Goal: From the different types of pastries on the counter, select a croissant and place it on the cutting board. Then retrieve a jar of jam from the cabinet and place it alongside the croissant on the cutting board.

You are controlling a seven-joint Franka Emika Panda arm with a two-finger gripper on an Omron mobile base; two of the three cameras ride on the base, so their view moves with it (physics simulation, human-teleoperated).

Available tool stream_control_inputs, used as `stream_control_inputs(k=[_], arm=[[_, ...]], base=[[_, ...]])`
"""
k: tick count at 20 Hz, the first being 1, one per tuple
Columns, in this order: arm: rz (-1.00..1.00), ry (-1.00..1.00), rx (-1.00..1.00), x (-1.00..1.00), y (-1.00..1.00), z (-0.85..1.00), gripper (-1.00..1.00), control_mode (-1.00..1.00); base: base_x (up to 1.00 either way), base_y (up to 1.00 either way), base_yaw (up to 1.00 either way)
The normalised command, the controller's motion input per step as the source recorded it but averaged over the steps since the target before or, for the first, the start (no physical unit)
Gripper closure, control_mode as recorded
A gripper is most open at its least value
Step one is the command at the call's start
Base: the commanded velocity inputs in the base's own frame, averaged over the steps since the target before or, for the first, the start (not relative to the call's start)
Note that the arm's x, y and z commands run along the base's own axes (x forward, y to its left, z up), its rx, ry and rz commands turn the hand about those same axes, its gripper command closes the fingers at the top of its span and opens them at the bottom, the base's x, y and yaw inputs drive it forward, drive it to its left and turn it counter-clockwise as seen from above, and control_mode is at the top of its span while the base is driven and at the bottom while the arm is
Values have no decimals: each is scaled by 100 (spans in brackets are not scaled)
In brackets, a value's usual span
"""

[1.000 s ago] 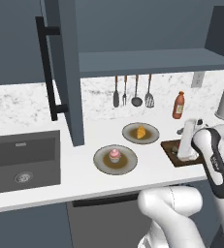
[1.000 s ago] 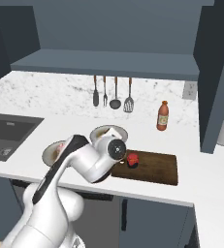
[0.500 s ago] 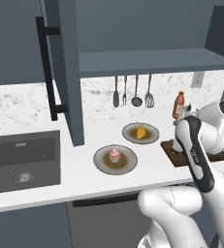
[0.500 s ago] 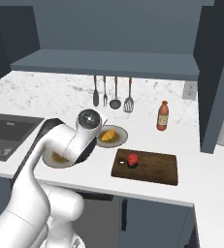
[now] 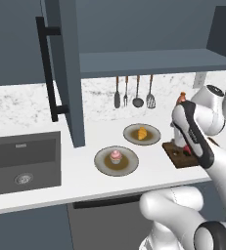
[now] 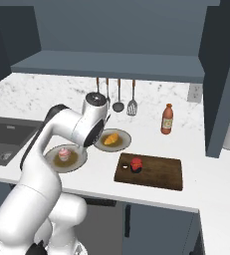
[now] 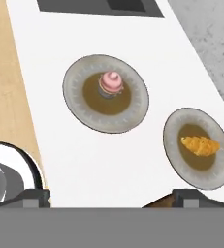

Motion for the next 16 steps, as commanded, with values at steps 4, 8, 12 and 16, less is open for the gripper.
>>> stream_control_inputs(k=[4,8,12,16], arm=[[6,14,-2,48,1,-29,-100,-100],[8,10,-3,42,0,-31,-100,-100],[11,5,-3,38,0,-5,-100,-100],[4,0,-8,0,0,-12,-100,-100]], base=[[0,0,0],[0,0,0],[0,0,0],[0,0,0]])
